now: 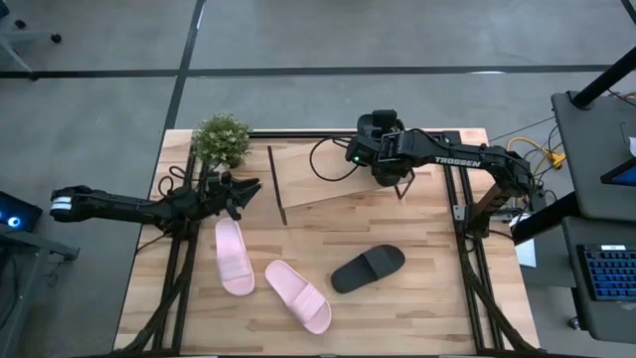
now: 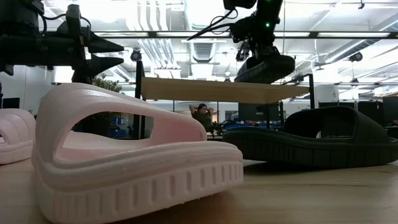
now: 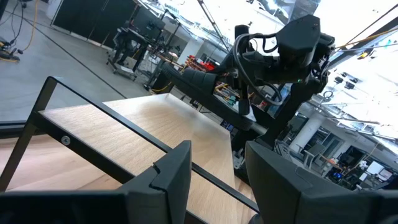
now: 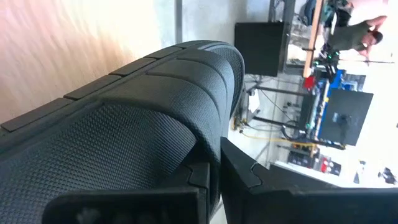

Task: Pick and place slides into the shelf
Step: Put the right black slipper on the shelf

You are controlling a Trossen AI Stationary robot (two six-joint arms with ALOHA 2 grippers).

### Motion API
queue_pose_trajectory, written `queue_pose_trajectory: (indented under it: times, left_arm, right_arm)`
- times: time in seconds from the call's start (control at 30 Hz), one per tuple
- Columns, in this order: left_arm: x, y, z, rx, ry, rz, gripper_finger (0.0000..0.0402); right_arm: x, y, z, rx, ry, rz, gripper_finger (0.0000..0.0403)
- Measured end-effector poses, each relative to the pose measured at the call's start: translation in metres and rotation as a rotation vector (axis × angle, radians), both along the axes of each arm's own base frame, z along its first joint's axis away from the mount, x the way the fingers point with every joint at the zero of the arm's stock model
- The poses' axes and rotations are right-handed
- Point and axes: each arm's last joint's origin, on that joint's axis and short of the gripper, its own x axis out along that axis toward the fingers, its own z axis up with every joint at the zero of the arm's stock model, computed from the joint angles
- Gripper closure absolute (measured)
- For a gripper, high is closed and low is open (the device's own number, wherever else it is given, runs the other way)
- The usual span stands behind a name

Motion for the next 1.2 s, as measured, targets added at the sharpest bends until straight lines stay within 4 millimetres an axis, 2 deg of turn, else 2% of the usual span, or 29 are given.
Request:
queue_pose_trajectory:
  times: [0.2, 0.5, 1.2]
  left_arm:
    - [0.000, 0.000, 0.000, 0.000, 0.000, 0.000, 0.0265]
    - [0.000, 0.000, 0.000, 0.000, 0.002, 0.000, 0.0265]
    - [0.000, 0.000, 0.000, -0.001, 0.003, 0.003, 0.0265]
  right_arm:
    - [-0.005, 0.001, 0.001, -0.004, -0.033, -0.023, 0.0394]
    - [-0.019, 0.007, -0.010, -0.009, -0.038, -0.004, 0.0394]
    - [-0.022, 0.007, -0.019, -0.019, -0.043, 0.040, 0.0394]
